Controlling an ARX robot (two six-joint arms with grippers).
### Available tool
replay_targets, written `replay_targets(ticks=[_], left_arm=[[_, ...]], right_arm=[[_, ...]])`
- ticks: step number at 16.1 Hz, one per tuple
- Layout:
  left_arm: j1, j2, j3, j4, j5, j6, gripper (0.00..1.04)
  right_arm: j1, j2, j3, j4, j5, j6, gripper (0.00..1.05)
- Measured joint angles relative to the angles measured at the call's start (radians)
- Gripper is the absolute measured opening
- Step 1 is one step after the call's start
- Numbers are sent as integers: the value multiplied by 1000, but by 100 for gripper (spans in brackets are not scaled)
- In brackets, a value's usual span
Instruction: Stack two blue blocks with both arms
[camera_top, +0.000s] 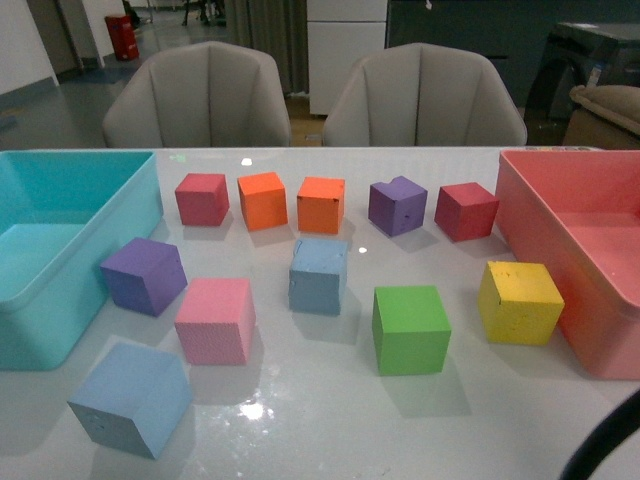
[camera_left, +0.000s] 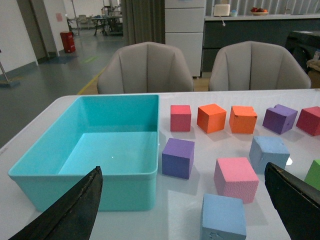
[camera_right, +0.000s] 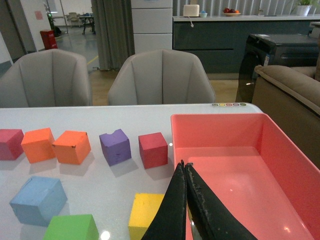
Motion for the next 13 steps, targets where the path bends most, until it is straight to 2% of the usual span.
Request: replay_targets(ticks=[5, 7, 8, 9, 13], left_arm=[[0, 0, 0, 0, 0, 0, 98], [0, 0, 0, 0, 0, 0, 98], [0, 0, 0, 0, 0, 0, 98], [0, 0, 0, 0, -1, 0, 98], [0, 0, 0, 0, 0, 0, 98]], right_arm=[[-94, -250, -142, -117, -97, 0, 2], [-118, -287, -198, -95, -126, 0, 2], [-171, -332, -225, -152, -193, -1, 2], [-209, -393, -230, -191, -206, 0, 2], [-207, -592, -234, -365, -214, 0, 2]])
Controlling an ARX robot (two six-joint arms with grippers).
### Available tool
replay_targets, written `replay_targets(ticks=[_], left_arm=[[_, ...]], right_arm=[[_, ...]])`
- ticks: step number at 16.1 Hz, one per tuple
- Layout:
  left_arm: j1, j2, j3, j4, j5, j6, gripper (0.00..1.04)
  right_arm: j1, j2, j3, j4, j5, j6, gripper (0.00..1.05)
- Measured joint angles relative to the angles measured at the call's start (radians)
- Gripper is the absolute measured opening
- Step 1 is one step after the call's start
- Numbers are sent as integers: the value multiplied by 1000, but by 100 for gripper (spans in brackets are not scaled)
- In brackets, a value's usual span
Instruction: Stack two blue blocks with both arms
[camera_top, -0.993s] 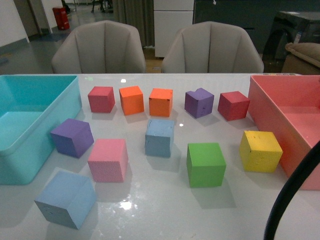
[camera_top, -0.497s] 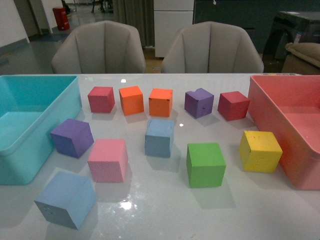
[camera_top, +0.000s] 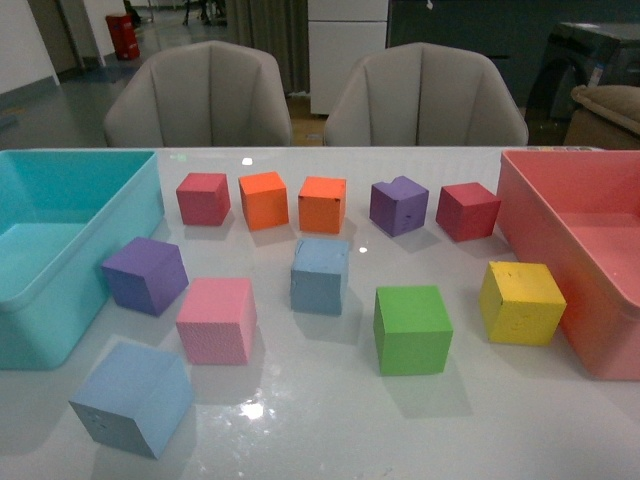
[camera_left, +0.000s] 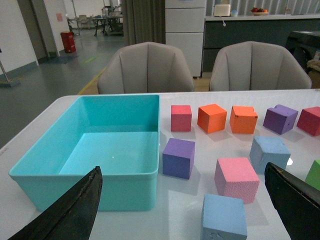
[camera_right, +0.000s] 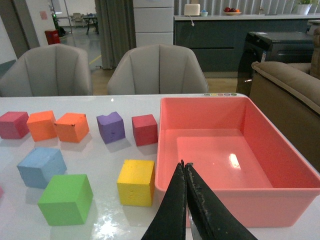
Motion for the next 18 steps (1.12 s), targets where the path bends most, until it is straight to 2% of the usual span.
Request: replay_targets(ticks=[7, 14, 15, 18], left_arm=[[0, 0, 0, 0, 0, 0, 98], [0, 0, 0, 0, 0, 0, 98], [0, 0, 0, 0, 0, 0, 98], [0, 0, 0, -1, 1, 0, 98]], right_arm=[[0, -266, 0, -251, 0, 0, 2], [0, -415, 0, -402, 0, 0, 2], [0, -516, 0, -555, -3, 0, 2], [0, -578, 0, -571, -3, 0, 2]])
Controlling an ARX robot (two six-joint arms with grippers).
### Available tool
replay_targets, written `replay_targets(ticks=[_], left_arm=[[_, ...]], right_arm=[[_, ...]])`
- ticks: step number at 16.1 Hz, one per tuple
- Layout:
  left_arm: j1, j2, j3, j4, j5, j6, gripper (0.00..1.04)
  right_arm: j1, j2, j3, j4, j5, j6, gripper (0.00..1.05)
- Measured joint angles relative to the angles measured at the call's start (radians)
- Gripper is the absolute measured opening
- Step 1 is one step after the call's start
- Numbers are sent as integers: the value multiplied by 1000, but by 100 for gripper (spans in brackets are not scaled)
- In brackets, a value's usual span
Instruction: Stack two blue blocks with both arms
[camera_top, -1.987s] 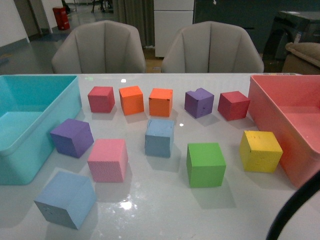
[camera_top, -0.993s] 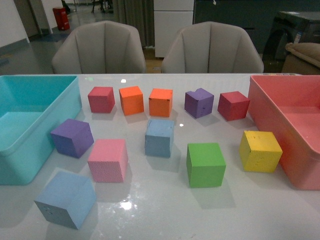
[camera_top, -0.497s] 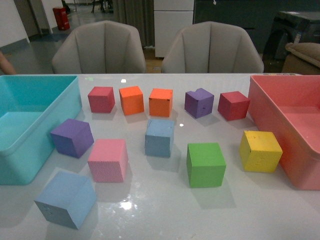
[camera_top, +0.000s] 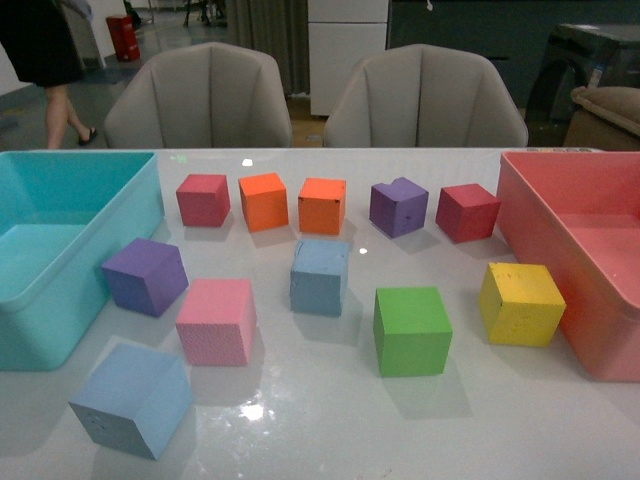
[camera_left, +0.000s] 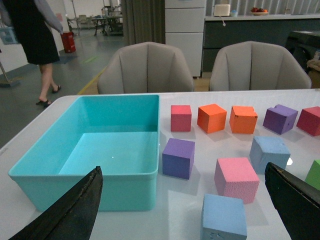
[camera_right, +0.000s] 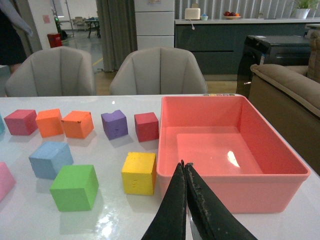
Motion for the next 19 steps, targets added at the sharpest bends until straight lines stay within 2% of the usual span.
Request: replay_targets(ticks=[3, 4, 6, 10, 11, 14, 18, 19], left_arm=[[0, 0, 0, 1, -1, 0, 98], [0, 0, 0, 1, -1, 0, 98], [0, 0, 0, 1, -1, 0, 98], [0, 0, 0, 1, -1, 0, 98], [0, 0, 0, 1, -1, 0, 98], [0, 0, 0, 1, -1, 0, 98], [-1, 2, 1, -11, -6, -4, 98], [-68, 87, 71, -194, -129, -61, 98]], right_arm=[[0, 0, 0, 2, 0, 0, 2], [0, 0, 0, 2, 0, 0, 10], [0, 0, 0, 2, 0, 0, 41], [0, 0, 0, 2, 0, 0, 93], [0, 0, 0, 2, 0, 0, 100], [0, 0, 0, 2, 0, 0, 97], [0, 0, 0, 2, 0, 0, 98], [0, 0, 0, 2, 2, 0, 98]])
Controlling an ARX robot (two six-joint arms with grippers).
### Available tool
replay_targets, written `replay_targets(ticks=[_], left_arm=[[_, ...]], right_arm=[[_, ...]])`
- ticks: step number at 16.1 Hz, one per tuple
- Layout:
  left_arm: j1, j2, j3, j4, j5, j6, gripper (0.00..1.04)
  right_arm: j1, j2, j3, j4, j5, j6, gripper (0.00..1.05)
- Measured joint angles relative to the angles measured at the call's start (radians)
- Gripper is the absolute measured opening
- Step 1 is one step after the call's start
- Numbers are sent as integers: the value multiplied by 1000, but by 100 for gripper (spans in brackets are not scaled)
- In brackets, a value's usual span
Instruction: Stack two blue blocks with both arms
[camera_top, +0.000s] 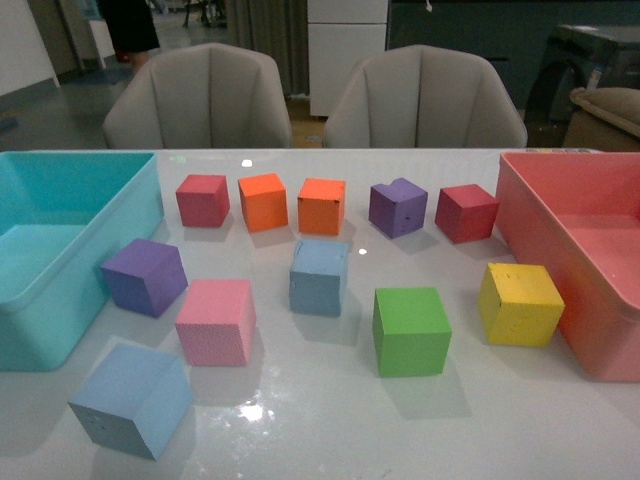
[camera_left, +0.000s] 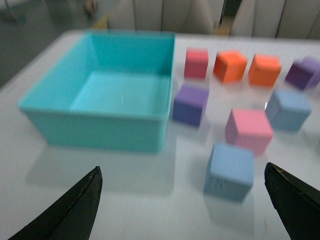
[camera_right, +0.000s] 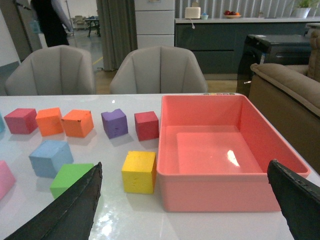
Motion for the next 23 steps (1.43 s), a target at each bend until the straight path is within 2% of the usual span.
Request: replay_targets(ticks=[1, 2, 3, 4, 5, 10, 12, 13, 14, 15, 18, 23], left_arm=[[-71, 97, 71, -74, -87, -45, 98], [-127, 113, 110, -67, -133, -71, 98], [-175, 121, 146, -35, -171, -74, 98], [-193, 176, 168, 44, -158, -73, 98], [-183, 283, 171, 127, -129, -71, 98], [-140, 483, 173, 294, -55, -64, 98], [-113, 676, 191, 446, 7, -48, 98], [-93, 834, 219, 549, 65, -37, 98], [-68, 1123, 268, 662, 187, 8, 98], [-46, 1373, 333, 696, 263, 111, 98], [-39, 1500, 370, 699, 270, 174, 98], [-40, 1568, 398, 703, 271, 165, 98]], right_arm=[[0, 0, 0, 0, -2, 0, 98], [0, 0, 0, -1, -2, 0, 98], [0, 0, 0, 0, -2, 0, 98], [0, 0, 0, 0, -2, 0, 98], [0, 0, 0, 0, -2, 0, 98], [0, 0, 0, 0, -2, 0, 98], [0, 0, 0, 0, -2, 0, 98], [0, 0, 0, 0, -2, 0, 98], [0, 0, 0, 0, -2, 0, 98], [0, 0, 0, 0, -2, 0, 98], [0, 0, 0, 0, -2, 0, 98], [0, 0, 0, 0, -2, 0, 98]])
